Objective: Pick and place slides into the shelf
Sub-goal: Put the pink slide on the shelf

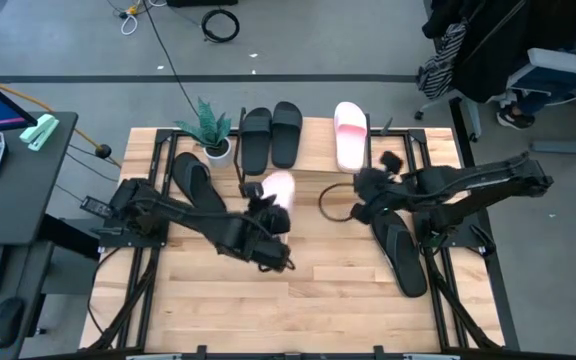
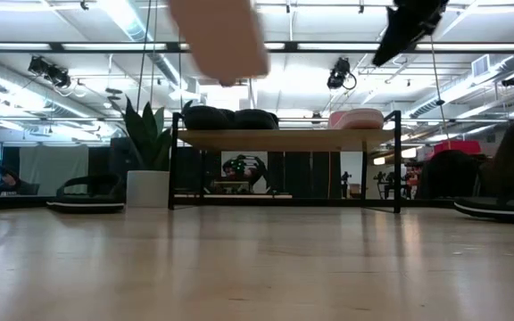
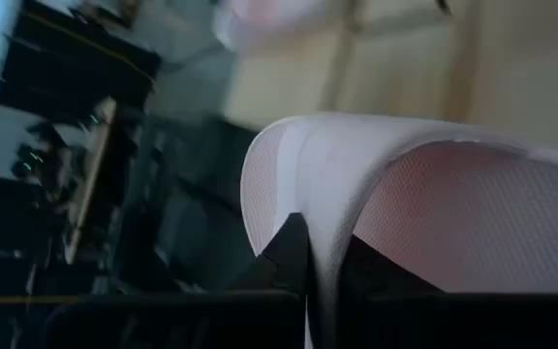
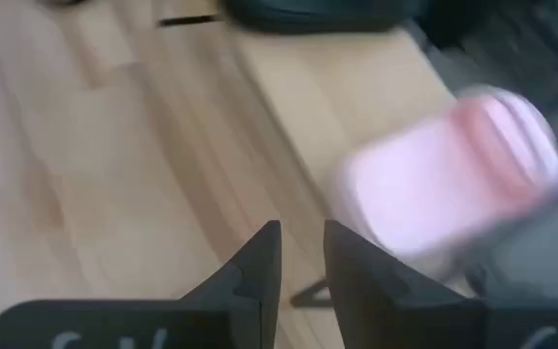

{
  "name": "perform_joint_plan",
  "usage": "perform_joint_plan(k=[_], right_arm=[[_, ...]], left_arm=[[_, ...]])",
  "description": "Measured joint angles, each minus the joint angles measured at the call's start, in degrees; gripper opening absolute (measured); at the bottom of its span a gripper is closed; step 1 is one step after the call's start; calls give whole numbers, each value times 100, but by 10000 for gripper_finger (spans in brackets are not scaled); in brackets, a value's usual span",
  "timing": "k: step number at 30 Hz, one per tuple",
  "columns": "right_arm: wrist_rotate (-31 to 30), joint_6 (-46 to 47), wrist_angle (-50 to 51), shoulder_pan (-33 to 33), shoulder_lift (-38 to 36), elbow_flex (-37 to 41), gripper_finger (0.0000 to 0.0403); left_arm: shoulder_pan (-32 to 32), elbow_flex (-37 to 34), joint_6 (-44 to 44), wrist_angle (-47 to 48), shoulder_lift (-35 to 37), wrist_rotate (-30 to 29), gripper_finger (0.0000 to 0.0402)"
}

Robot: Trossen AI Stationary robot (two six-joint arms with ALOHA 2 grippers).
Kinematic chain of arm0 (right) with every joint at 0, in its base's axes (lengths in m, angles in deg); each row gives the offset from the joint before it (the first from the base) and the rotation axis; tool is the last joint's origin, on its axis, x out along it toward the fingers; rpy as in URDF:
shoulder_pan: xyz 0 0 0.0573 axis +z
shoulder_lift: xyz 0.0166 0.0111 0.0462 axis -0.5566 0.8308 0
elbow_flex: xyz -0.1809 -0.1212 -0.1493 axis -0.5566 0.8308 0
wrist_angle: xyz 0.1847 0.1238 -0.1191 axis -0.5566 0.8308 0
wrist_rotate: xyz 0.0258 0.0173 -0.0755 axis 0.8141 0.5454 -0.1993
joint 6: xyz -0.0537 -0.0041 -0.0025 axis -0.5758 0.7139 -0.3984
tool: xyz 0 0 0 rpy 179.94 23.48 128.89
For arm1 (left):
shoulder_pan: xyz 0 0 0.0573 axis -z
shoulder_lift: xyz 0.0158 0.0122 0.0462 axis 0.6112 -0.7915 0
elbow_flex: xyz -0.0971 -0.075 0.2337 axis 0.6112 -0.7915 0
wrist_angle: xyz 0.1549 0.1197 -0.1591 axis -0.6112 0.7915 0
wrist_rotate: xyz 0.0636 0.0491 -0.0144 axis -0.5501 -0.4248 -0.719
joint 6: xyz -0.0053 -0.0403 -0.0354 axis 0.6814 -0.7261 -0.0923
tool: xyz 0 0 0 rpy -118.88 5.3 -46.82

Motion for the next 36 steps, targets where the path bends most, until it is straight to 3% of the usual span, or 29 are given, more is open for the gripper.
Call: perform_joint_plan(k=[7, 11, 14, 23, 29, 36], right_arm=[[-269, 917, 571, 0, -520, 0, 87], [-262, 821, 596, 0, -674, 0, 87], [-258, 694, 604, 2, -750, 0, 87], [-253, 426, 667, 2, -757, 0, 87], [-255, 276, 766, 2, -740, 0, 87], [-258, 140, 757, 2, -738, 0, 87]], left_arm=[[-1071, 1241, 1836, -1177, 13, 47, 11], [-1791, 1201, 2936, -2454, 11, 1203, 15], [-2269, 865, 3453, -3563, -12, 1731, 10], [-3299, -123, 3630, -5683, -251, 2546, 10], [-3692, -690, 3538, -6437, -321, 3123, 13], [-3939, -1003, 3493, -6738, -398, 3184, 10]])
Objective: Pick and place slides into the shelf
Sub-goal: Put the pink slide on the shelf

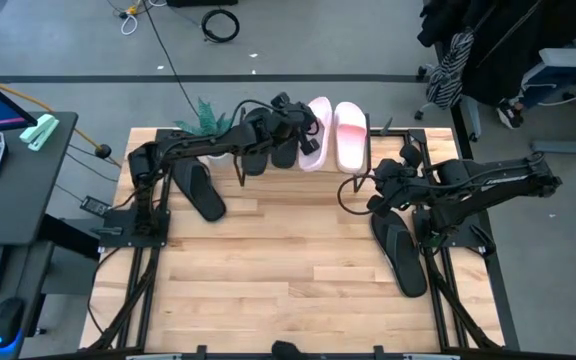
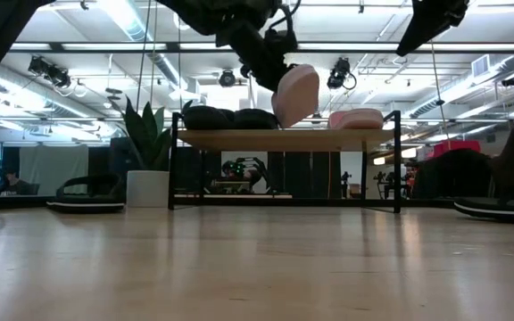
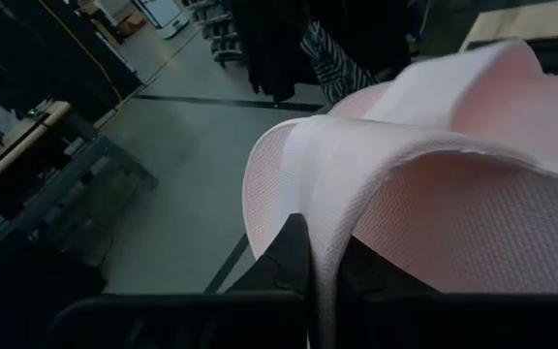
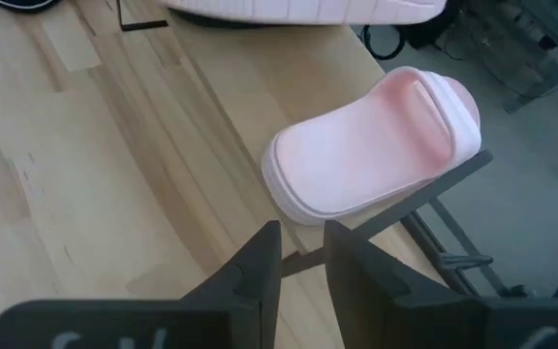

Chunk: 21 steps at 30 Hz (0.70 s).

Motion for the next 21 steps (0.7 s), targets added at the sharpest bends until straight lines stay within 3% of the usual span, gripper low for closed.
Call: perform_joint_plan(k=[15, 21], right_arm=[[-2, -134, -4, 0, 0, 0, 87], [-2, -134, -7, 0, 0, 0, 87]], left_arm=[[-182, -83, 276, -113, 4, 320, 69], [-224, -85, 208, -186, 4, 314, 109]])
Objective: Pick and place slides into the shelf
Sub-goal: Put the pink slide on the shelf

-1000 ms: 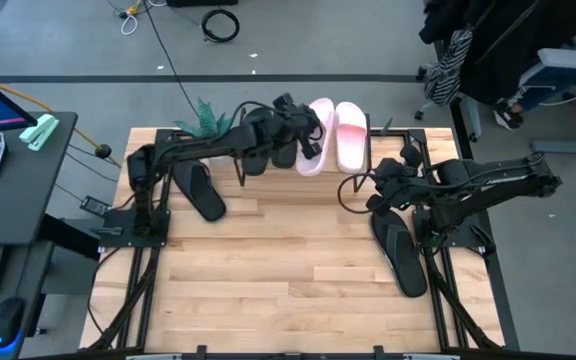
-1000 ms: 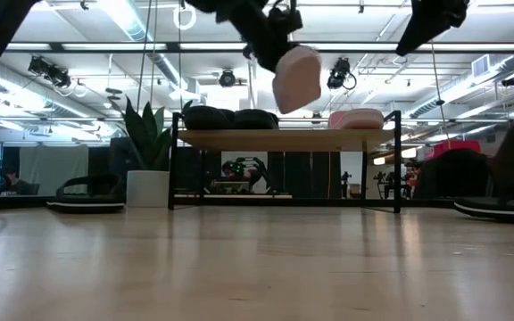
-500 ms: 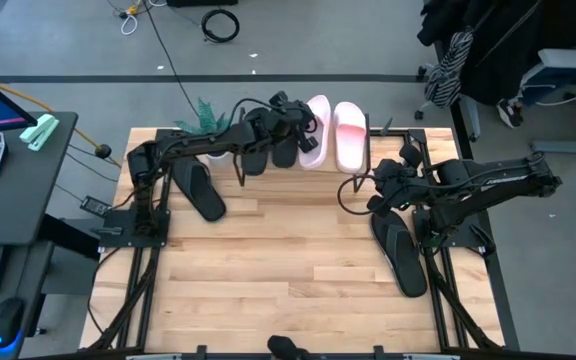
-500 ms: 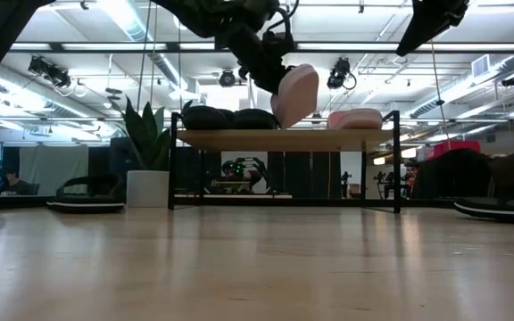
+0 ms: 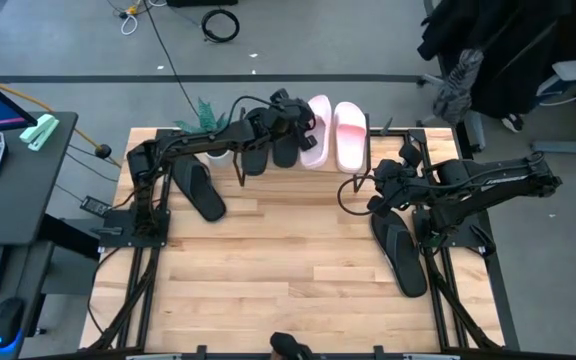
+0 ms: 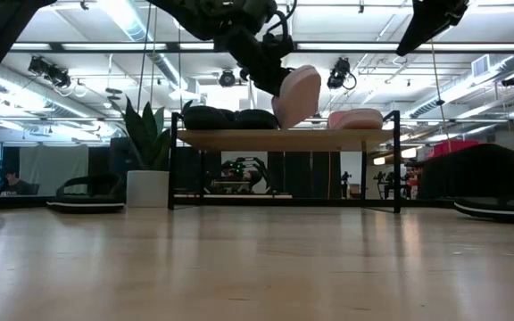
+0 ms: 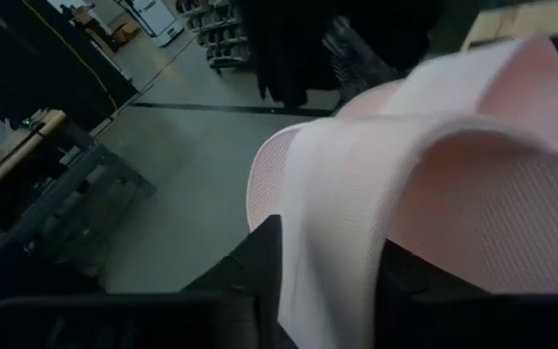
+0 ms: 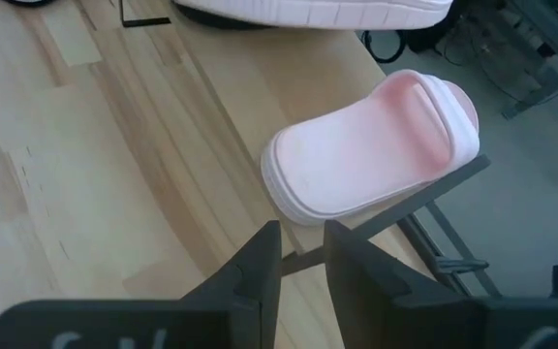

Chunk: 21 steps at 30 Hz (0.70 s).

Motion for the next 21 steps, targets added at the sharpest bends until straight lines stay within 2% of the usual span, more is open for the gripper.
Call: perform_joint_plan(k=[8, 21], right_arm=[[0, 0, 0, -1, 0, 0, 87], [0, -39, -22, -2, 2, 0, 87]], left_arm=[[12, -3, -521, -334, -2, -2, 149], [64, -7, -508, -1091, -667, -47, 124]])
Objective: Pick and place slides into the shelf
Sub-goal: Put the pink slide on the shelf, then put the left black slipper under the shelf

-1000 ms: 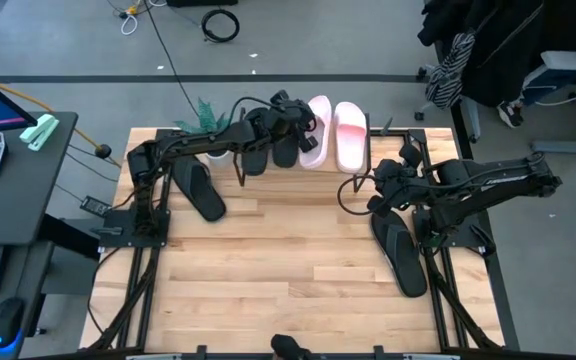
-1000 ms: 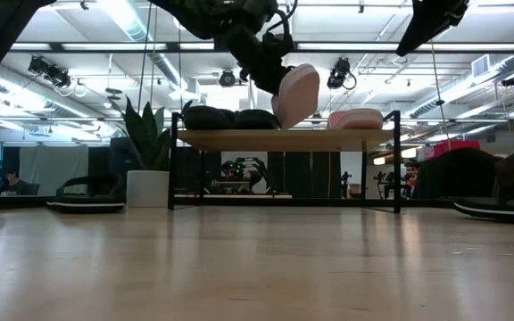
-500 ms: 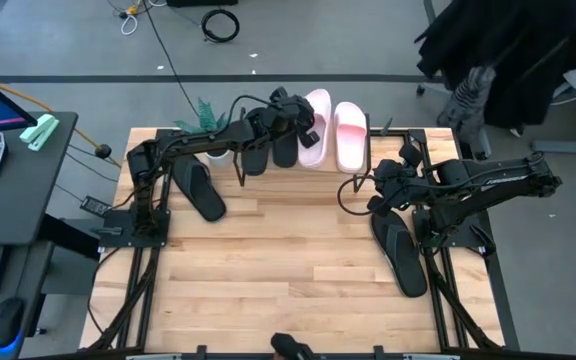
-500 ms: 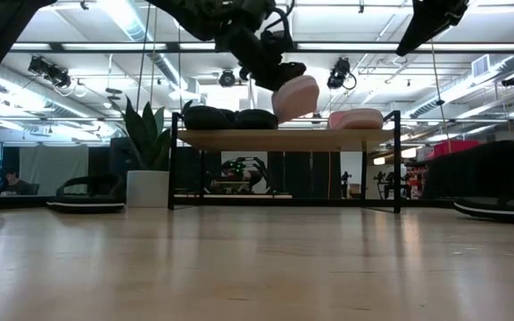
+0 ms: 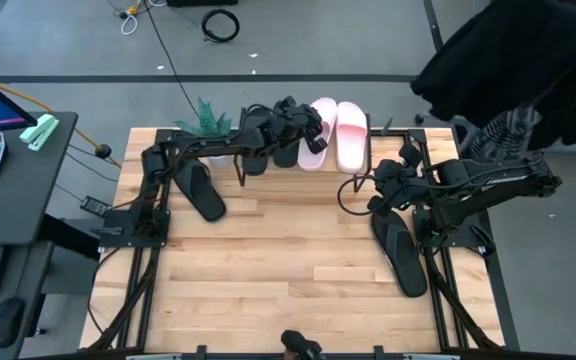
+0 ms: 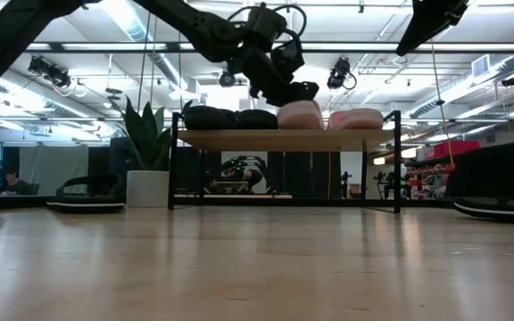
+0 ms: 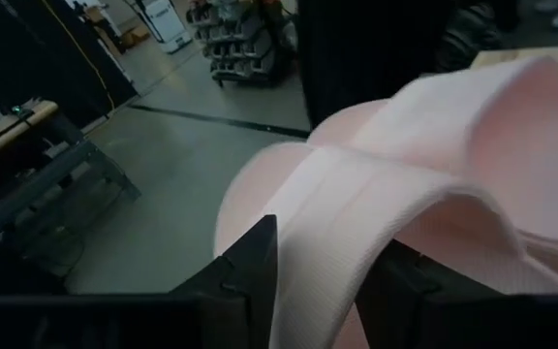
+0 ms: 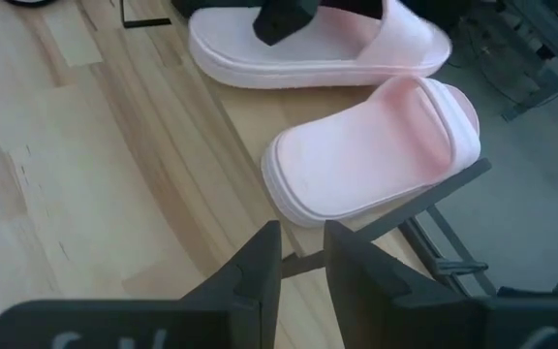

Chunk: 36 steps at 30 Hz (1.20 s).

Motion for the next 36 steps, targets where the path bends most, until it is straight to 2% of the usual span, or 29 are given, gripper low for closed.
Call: perform_joint_plan(k=[6, 15, 24, 36], right_arm=[[2, -2, 0, 0, -1, 0, 87], [2, 55, 0, 0, -1, 0, 87], [7, 192, 0, 0, 1, 0, 87], [49, 495, 0, 0, 1, 0, 87]], left_arm=[[-17, 0, -22, -283, -55, -75, 131], [-26, 2, -183, 32, -55, -68, 162], [-23, 2, -599, -66, -55, -62, 192], [129, 105, -753, 293, -36, -60, 206]])
